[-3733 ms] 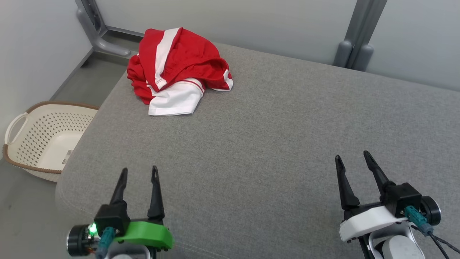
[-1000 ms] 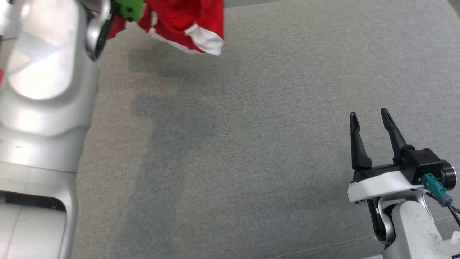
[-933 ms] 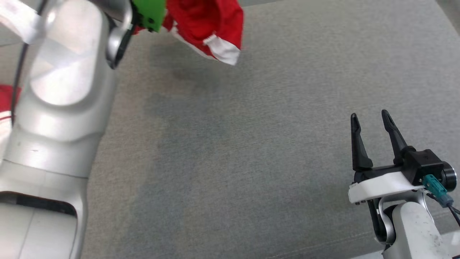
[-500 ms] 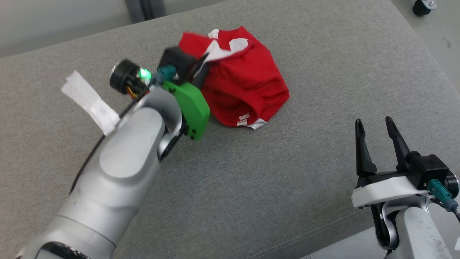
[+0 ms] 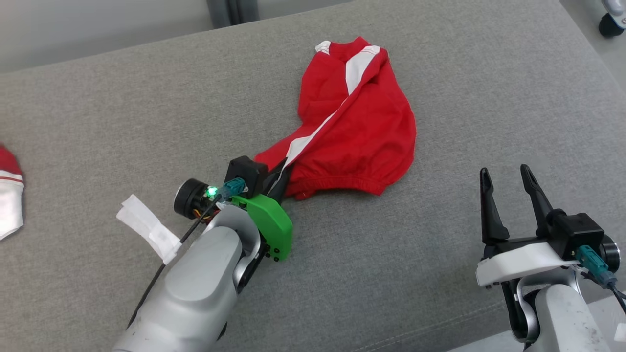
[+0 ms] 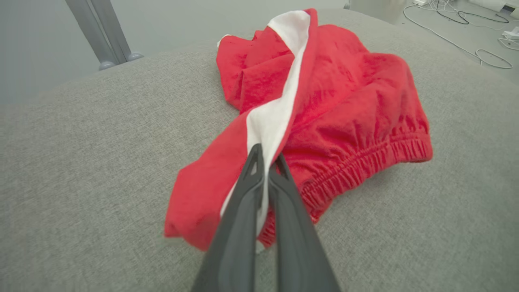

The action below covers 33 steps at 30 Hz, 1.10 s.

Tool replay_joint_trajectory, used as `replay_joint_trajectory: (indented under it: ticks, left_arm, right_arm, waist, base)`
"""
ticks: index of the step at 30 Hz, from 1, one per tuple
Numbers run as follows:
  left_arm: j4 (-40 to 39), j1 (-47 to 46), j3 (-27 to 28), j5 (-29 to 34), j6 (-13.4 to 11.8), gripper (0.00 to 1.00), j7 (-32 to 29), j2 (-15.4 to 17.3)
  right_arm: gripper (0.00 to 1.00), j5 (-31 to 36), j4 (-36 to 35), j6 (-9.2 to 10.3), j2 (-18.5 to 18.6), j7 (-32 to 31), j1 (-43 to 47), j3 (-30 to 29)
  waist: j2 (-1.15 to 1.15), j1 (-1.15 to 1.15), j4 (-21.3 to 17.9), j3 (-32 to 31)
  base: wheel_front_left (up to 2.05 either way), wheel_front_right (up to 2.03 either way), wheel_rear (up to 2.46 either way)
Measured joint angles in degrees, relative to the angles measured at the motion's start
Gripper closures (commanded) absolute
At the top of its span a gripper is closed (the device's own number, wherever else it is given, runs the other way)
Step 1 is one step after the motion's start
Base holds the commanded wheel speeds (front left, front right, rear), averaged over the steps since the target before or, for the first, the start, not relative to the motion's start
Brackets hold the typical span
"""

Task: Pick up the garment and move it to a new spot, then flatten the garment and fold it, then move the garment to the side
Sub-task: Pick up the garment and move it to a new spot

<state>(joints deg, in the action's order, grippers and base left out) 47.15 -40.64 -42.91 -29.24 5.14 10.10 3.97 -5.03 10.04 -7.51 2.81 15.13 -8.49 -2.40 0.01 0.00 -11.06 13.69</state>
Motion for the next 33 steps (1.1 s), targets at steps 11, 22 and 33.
replay_joint_trajectory:
  ticks: [11, 22, 33]
  left_arm:
    - [-0.55, 1.08, 0.38, -1.79, -1.29, 0.00, 4.61, -0.99]
    - [-13.32, 15.71, 9.60, 2.25, -8.38, 0.00, 5.02, 0.59]
    - [-25.66, 33.07, 23.96, 8.08, -12.05, 0.00, 5.03, 0.41]
  right_arm:
    - [0.00, 1.60, 1.23, 0.00, -0.01, 0.00, -0.06, -0.89]
    - [0.00, 3.67, 1.91, 0.00, -0.02, 0.00, 1.59, -0.66]
    - [0.00, 2.26, 1.74, 0.00, 0.00, 0.00, 5.32, -0.34]
  waist:
    - [0.00, 0.00, 2.58, -3.93]
    - [0.00, 0.00, 5.73, -9.64]
    - [0.00, 0.00, 8.89, -13.32]
  base:
    - [0.00, 0.00, 0.00]
    - [0.00, 0.00, 0.00]
    - [0.00, 0.00, 0.00]
